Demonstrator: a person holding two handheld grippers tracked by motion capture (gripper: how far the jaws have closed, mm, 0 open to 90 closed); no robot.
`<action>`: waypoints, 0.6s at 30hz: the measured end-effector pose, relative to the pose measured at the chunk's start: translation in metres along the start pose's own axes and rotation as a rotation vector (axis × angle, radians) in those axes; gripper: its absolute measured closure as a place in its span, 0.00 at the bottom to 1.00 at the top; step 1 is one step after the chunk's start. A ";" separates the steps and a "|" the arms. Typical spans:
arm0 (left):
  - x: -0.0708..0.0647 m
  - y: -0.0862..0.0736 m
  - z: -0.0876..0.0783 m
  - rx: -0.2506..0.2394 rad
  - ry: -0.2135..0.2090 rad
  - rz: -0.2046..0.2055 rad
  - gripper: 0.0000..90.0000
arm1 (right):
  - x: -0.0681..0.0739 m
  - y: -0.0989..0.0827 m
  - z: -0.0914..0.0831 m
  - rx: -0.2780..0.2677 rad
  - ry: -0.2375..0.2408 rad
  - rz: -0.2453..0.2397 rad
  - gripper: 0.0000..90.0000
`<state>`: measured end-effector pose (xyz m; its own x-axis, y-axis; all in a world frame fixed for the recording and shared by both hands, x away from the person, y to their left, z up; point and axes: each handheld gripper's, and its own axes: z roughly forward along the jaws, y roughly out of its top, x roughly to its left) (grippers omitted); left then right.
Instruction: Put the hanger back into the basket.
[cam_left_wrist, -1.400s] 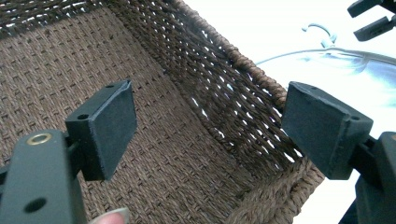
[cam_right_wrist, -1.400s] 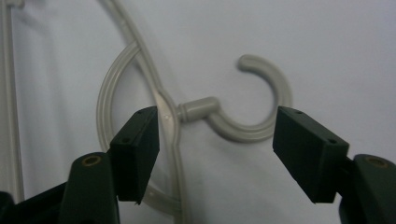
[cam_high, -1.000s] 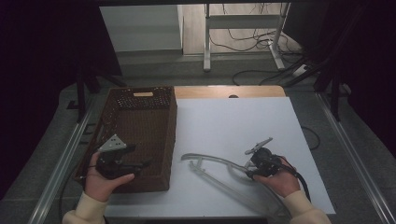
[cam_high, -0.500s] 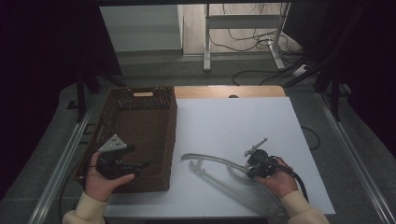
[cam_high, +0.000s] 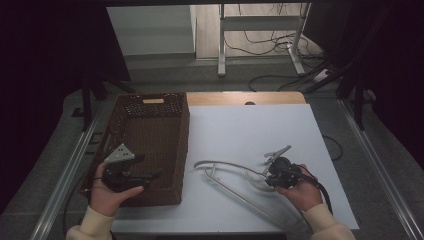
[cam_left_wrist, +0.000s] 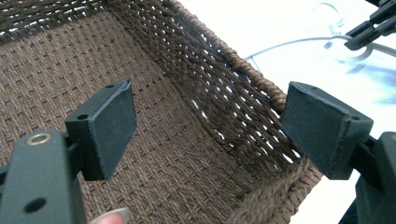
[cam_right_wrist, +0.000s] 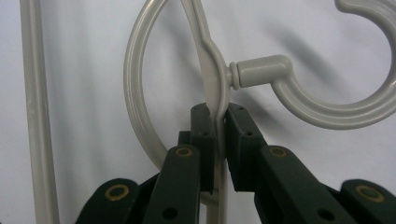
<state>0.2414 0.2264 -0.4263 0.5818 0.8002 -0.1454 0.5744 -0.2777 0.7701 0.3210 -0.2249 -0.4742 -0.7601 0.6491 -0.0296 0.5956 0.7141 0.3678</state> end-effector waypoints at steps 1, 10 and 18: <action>0.000 0.000 0.000 -0.001 0.000 0.001 0.20 | -0.001 0.000 -0.002 -0.011 0.002 0.000 0.92; 0.001 0.000 -0.001 -0.003 0.003 -0.001 0.20 | -0.005 0.000 -0.023 -0.080 -0.009 -0.002 0.92; 0.001 0.001 -0.002 -0.005 0.006 -0.001 0.20 | -0.009 0.001 -0.050 -0.172 -0.042 -0.013 0.92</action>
<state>0.2412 0.2279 -0.4246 0.5779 0.8035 -0.1429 0.5722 -0.2741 0.7730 0.3157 -0.2432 -0.4273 -0.7535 0.6534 -0.0727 0.5299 0.6692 0.5209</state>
